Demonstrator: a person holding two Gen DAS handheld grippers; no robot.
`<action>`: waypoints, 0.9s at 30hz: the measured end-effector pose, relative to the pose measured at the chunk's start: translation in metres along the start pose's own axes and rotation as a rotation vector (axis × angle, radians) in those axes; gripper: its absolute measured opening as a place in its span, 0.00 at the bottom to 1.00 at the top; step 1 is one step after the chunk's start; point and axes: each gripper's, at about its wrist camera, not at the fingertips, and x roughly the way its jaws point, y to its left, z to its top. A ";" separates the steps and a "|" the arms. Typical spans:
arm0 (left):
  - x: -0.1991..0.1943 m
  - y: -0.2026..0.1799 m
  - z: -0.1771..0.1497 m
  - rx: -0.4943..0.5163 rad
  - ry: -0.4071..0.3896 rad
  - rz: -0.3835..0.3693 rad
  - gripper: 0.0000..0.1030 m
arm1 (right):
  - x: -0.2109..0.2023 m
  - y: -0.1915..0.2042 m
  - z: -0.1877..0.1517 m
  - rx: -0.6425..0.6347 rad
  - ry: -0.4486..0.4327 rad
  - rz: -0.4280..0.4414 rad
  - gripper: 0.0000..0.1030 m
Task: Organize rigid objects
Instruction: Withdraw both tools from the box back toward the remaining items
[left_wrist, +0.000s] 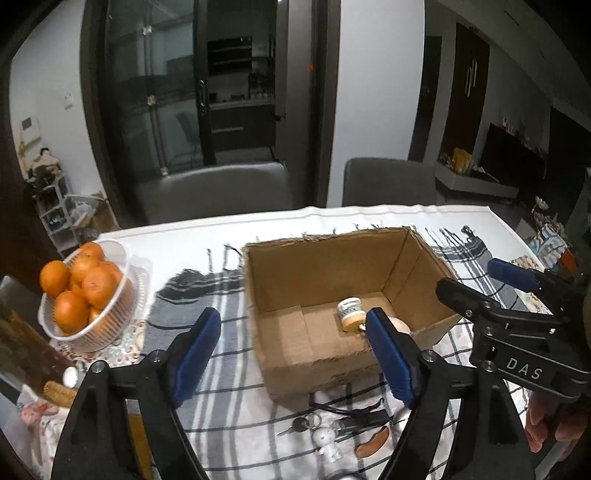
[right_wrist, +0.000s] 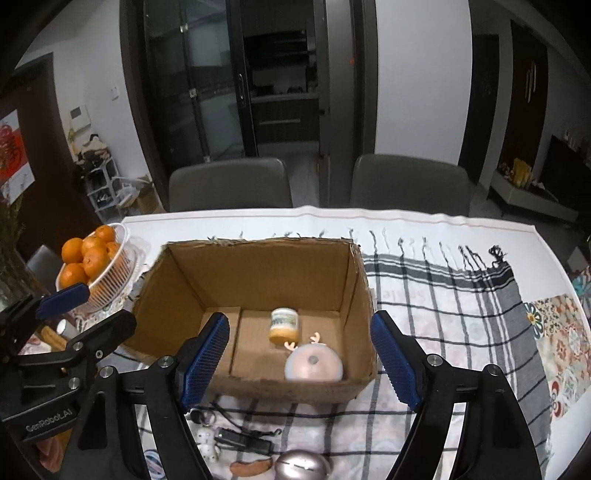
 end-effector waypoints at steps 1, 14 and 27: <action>-0.005 0.001 -0.002 0.003 -0.014 0.008 0.86 | -0.005 0.003 -0.002 -0.003 -0.014 -0.002 0.77; -0.077 0.020 -0.046 0.005 -0.174 0.129 0.99 | -0.063 0.031 -0.036 -0.012 -0.149 -0.027 0.86; -0.127 0.042 -0.100 -0.008 -0.238 0.184 1.00 | -0.108 0.071 -0.072 -0.084 -0.237 -0.027 0.86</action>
